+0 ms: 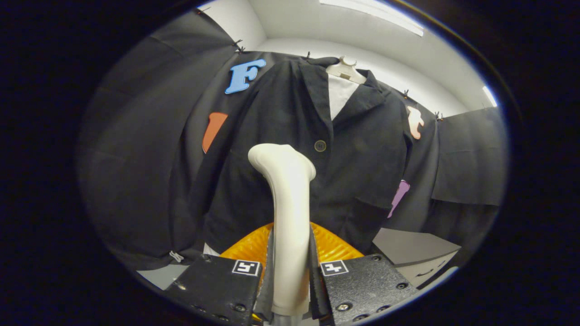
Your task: Iron the clothes twice with a garment steamer, once on the left side and once on the right side.
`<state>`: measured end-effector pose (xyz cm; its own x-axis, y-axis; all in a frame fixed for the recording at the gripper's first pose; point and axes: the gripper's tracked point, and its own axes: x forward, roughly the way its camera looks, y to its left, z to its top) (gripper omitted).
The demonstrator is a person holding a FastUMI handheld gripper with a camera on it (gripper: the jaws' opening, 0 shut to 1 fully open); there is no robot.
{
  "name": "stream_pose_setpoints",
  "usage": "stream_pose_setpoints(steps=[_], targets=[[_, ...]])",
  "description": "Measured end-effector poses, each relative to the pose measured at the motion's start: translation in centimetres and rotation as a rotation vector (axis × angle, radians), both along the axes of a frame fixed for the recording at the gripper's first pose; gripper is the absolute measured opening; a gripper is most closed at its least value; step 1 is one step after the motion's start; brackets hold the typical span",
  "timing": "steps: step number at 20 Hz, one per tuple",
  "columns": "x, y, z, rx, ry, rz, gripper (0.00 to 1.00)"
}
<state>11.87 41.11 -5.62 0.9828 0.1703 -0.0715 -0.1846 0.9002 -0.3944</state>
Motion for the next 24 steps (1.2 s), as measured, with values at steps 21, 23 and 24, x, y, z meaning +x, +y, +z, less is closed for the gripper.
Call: stream_pose_setpoints(steps=[21, 23, 24], targets=[[-5.4, -3.6, -13.4, -0.106, 0.305, -0.008, 0.35], [-5.7, -4.0, -14.0, -0.108, 0.335, -0.009, 0.35], [-6.4, -4.2, -14.3, -0.110, 0.341, -0.008, 0.35]])
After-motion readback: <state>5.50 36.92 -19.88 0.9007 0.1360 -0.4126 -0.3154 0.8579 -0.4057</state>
